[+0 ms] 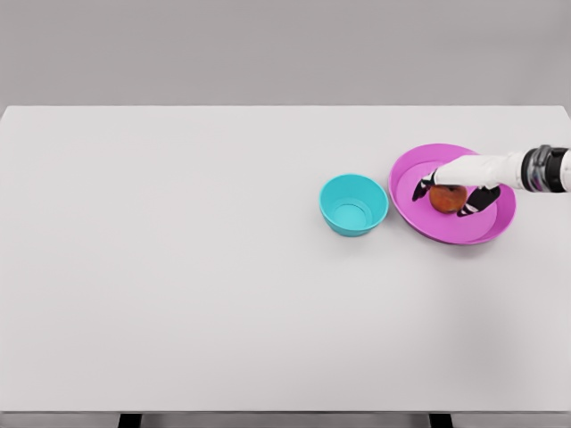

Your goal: Put the apple from the pink plate into the blue bowl with your right arm

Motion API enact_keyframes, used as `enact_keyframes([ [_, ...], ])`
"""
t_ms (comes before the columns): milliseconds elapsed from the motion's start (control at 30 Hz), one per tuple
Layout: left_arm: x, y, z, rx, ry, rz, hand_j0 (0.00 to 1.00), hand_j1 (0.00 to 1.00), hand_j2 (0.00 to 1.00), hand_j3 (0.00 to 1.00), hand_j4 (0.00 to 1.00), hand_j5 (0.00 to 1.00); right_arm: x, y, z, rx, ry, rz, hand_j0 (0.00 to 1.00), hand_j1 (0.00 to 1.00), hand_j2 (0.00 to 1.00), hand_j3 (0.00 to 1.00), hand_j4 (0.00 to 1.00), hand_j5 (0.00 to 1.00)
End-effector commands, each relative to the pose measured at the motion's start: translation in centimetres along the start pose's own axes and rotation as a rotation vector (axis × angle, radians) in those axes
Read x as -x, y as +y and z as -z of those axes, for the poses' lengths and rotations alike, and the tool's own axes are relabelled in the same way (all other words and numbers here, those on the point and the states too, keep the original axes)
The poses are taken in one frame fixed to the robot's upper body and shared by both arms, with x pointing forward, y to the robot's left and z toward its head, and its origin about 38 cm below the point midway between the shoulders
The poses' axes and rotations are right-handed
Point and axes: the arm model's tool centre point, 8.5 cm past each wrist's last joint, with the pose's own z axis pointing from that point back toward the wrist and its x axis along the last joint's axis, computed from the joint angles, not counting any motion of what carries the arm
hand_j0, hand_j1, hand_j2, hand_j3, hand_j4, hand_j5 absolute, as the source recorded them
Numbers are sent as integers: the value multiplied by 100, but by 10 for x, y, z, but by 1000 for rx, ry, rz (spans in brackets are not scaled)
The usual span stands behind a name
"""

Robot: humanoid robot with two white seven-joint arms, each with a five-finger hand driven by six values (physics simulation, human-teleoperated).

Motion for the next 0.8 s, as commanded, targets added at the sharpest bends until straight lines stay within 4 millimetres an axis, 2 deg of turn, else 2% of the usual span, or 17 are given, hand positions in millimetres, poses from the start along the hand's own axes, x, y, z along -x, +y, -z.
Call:
enact_keyframes([
  [0,0,0,0,0,0,0,100,100,100,100,100,100,0,2,1,-6,-4,1,60,60,60,60,60,60],
  [267,0,0,0,0,0,0,100,100,100,100,100,100,-2,0,-2,0,-30,-22,37,37,37,37,37,37],
  [467,0,0,0,0,0,0,100,100,100,100,100,100,-6,-7,-5,12,-48,-41,37,37,37,37,37,37],
  [633,0,0,0,0,0,0,100,100,100,100,100,100,-32,-36,-15,69,-98,-108,34,34,34,34,34,34],
  [767,0,0,0,0,0,0,100,100,100,100,100,100,-65,-65,-33,142,-150,-188,34,34,34,34,34,34],
])
